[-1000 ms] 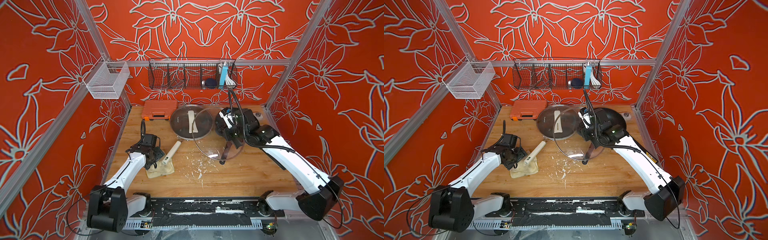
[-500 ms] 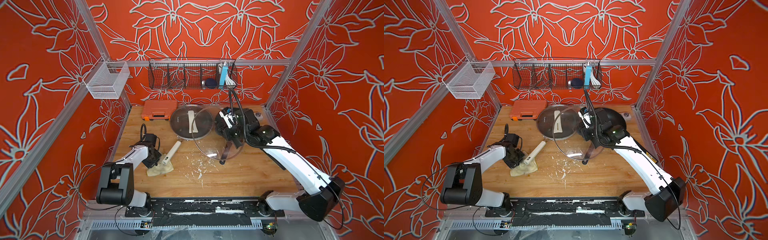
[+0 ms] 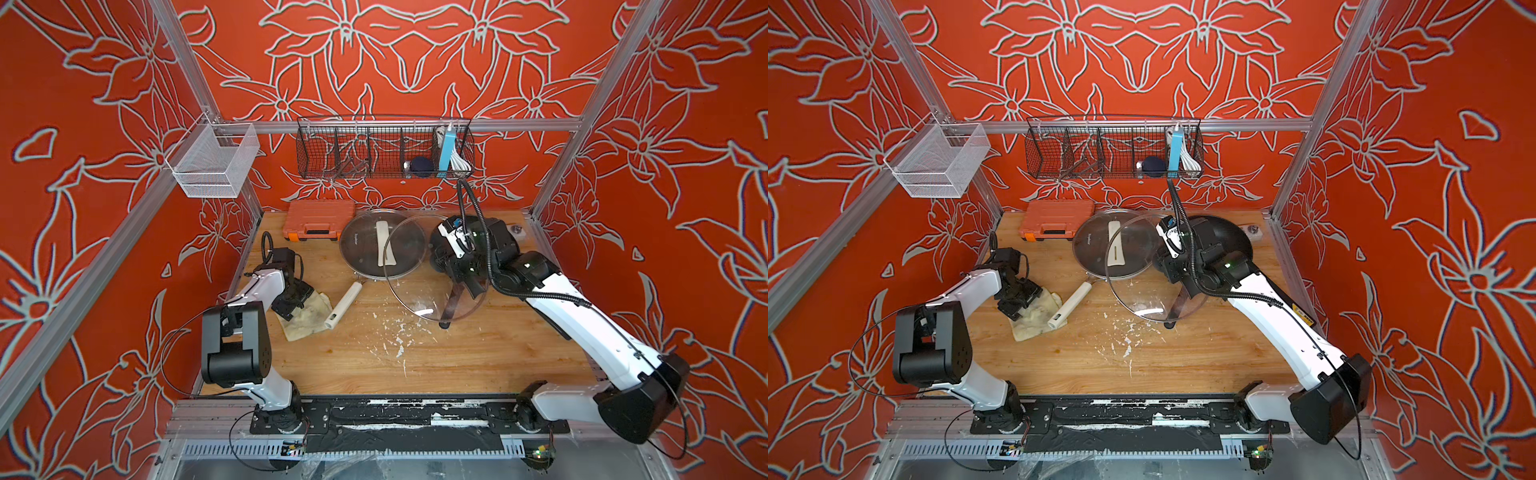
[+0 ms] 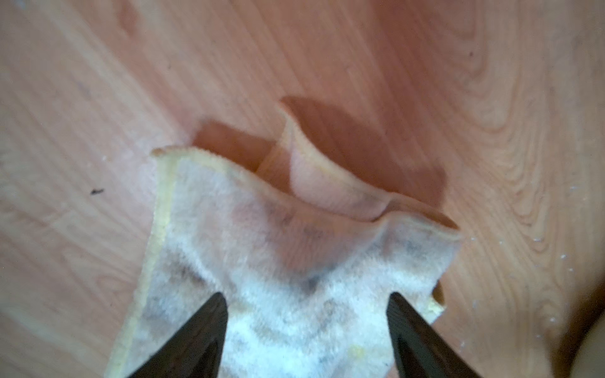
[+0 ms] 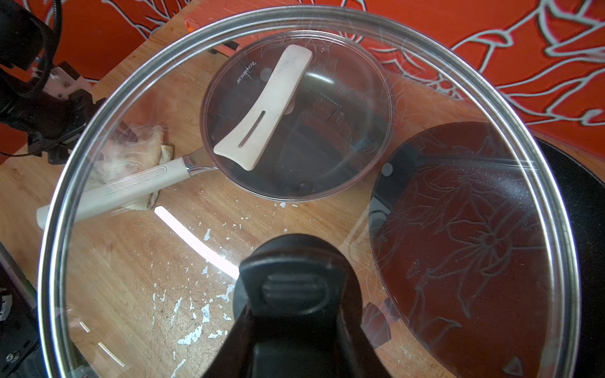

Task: Wipe the pot lid with a cloth
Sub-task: Pick up the cleaning item at the center of the board.

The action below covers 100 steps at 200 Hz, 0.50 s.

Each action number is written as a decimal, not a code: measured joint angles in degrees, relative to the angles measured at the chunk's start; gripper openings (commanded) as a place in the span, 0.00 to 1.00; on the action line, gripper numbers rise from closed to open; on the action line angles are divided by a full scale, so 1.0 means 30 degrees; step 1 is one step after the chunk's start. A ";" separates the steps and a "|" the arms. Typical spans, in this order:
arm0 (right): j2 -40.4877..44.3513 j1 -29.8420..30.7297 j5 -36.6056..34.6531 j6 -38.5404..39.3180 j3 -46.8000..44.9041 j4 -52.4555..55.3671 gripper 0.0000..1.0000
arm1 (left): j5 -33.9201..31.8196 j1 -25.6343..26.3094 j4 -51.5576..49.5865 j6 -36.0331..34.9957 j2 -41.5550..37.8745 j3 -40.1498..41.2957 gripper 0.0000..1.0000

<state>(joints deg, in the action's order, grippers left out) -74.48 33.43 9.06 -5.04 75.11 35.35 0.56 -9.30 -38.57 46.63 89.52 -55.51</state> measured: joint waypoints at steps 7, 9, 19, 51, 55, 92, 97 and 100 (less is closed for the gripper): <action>0.0007 0.0000 0.0000 0.0000 -0.0036 0.0000 0.00 | 0.0036 0.0117 -0.0073 0.0036 -0.0284 0.0219 0.85; 0.0007 0.0000 0.0000 0.0000 -0.0044 0.0007 0.00 | 0.0036 0.0138 -0.0073 0.0095 -0.0342 0.0270 0.85; 0.0007 0.0000 0.0007 -0.0007 -0.0066 0.0000 0.00 | 0.0102 0.0306 -0.0131 0.0153 -0.0648 0.0597 0.87; 0.0036 0.0000 0.0022 -0.0007 -0.0066 -0.0058 0.00 | 0.0313 0.0510 -0.0131 0.0335 -0.0211 0.1064 0.87; 0.0051 0.0000 0.0022 -0.0007 -0.0066 -0.0058 0.00 | 0.0350 0.0510 -0.0087 0.0342 -0.0058 0.1064 0.86; 0.0452 0.0000 0.0007 -0.0007 -0.0211 -0.0095 0.00 | 0.0393 0.0510 0.0095 0.0452 0.0838 0.1035 0.72; 0.0525 0.0000 0.0007 -0.0007 -0.0255 -0.0095 0.00 | 0.0335 0.0510 0.0029 0.0408 0.0889 0.1020 0.68; 0.0561 0.0000 0.0007 -0.0007 -0.0277 -0.0087 0.00 | 0.0270 0.0510 0.0000 0.0452 0.0925 0.0991 0.65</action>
<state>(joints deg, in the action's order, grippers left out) -72.79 33.43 9.08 -5.06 74.28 35.09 1.37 -7.77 -38.57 47.99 92.29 -52.53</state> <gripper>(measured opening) 0.332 0.735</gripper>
